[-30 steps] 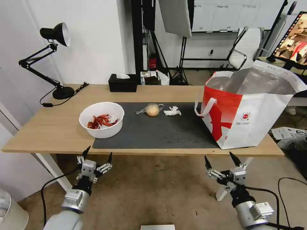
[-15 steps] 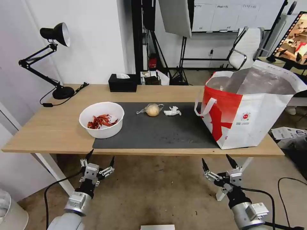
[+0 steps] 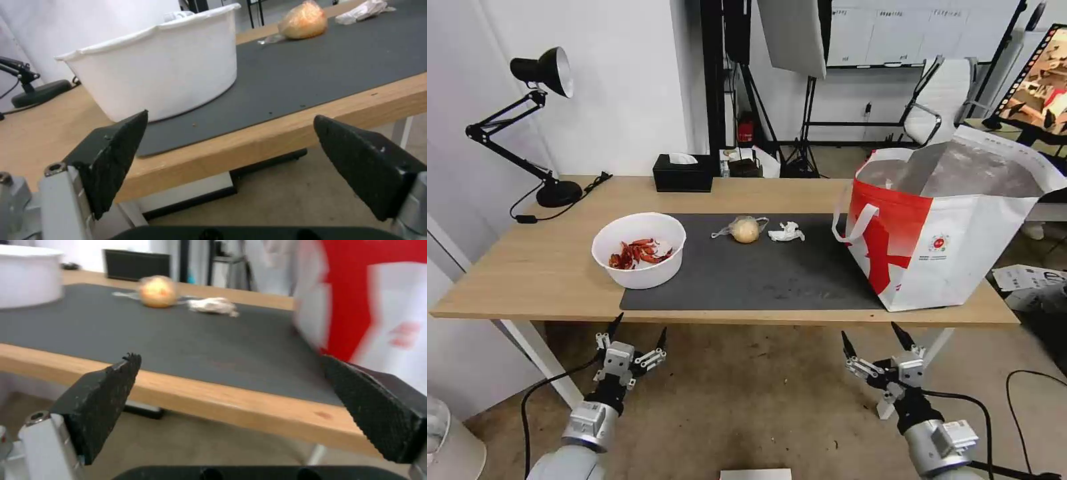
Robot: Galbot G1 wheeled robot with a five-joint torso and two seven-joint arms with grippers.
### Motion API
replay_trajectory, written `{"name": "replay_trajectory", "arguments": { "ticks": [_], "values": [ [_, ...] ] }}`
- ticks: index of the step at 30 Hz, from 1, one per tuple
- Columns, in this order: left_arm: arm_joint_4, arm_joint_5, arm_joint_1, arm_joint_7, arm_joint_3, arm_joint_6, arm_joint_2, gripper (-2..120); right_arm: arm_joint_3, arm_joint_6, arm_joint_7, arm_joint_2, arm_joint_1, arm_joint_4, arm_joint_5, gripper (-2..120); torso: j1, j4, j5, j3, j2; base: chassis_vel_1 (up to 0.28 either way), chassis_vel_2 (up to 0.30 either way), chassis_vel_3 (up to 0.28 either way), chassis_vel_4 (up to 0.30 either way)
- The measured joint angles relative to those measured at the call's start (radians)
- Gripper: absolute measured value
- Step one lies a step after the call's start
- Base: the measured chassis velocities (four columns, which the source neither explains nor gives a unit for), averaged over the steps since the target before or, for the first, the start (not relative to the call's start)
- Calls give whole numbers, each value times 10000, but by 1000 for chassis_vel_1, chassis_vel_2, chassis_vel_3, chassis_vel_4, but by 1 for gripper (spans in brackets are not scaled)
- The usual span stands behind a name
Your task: Pick up the trash from the table and place it into the takeout bag.
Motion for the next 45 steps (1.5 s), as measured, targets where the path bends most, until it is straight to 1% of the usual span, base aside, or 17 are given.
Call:
{"name": "replay_trajectory", "arguments": {
  "ticks": [3,6,7,10,11,14,16,19,21,23,24,26,27,30,34,37,45],
  "values": [
    [24,-6,-3,-4,-9,1,11,100,-481,-292,0,-308,713,-54,221,100,0,2,-1,0,0,0,0,0,0],
    [127,-64,-102,-38,-38,30,63,100,-1890,-735,-181,-1284,3117,-693,1246,100,1,5,-1,1,-2,0,0,0,0],
    [127,-64,-102,-38,-38,30,63,100,-1890,-735,-181,-1284,3117,-693,1246,100,1,5,-1,1,-2,0,0,0,0],
    [115,-132,-115,-48,-37,124,44,100,-3013,-799,-196,-1784,4809,-1436,2148,100,1,2,-2,2,-1,0,0,0,0],
    [115,-132,-115,-48,-37,124,44,100,-3013,-799,-196,-1784,4809,-1436,2148,100,1,2,-2,2,-1,0,0,0,0],
    [118,-134,-128,-61,-33,154,-18,100,-4215,-839,55,-1908,6497,-2103,3126,100,1,4,-1,1,-1,0,0,0,0],
    [118,-133,-128,-69,-45,165,-34,100,-4511,-848,173,-1875,6894,-2288,3297,100,2,4,-4,2,-1,0,0,0,0],
    [102,-129,-103,-78,-118,209,-78,100,-5747,-1086,1013,-1384,8557,-3191,3883,100,1,4,-3,1,-1,0,0,0,0],
    [102,-129,-96,-78,-140,216,-90,100,-6031,-1206,1365,-1189,8954,-3453,4029,100,1,2,-3,2,-2,0,0,0,0],
    [81,-129,-70,-79,-207,226,-112,100,-6652,-1677,2505,-537,10116,-4175,4410,100,1,3,-3,1,-2,0,0,0,0],
    [81,-129,-70,-79,-207,226,-112,100,-6652,-1677,2505,-537,10116,-4175,4410,100,1,3,-3,1,-2,0,0,0,0],
    [51,-129,-50,-79,-242,255,-131,100,-7035,-2228,3595,-12,10984,-4850,4725,100,2,5,-3,2,-2,0,0,0,0],
    [51,-129,-50,-79,-242,255,-131,100,-7035,-2228,3595,-12,10984,-4850,4725,100,2,5,-3,2,-2,0,0,0,0],
    [-68,-258,30,-182,-248,373,-207,100,-7353,-3091,4887,563,11987,-5692,5557,100,2,4,-3,1,-2,0,0,0,0],
    [-97,-310,82,-212,-247,423,-251,100,-7453,-3457,5438,804,12437,-6178,5892,100,1,3,-3,1,-1,0,0,0,0],
    [-98,-317,144,-220,-272,429,-270,100,-7495,-3705,6012,1129,12944,-6991,6237,100,1,3,-1,1,-1,0,0,0,0],
    [-118,-317,188,-215,-284,429,-268,100,-7392,-4020,6419,1769,13795,-8692,6802,100,1,4,-2,0,0,0,0,0,0]
  ]
}}
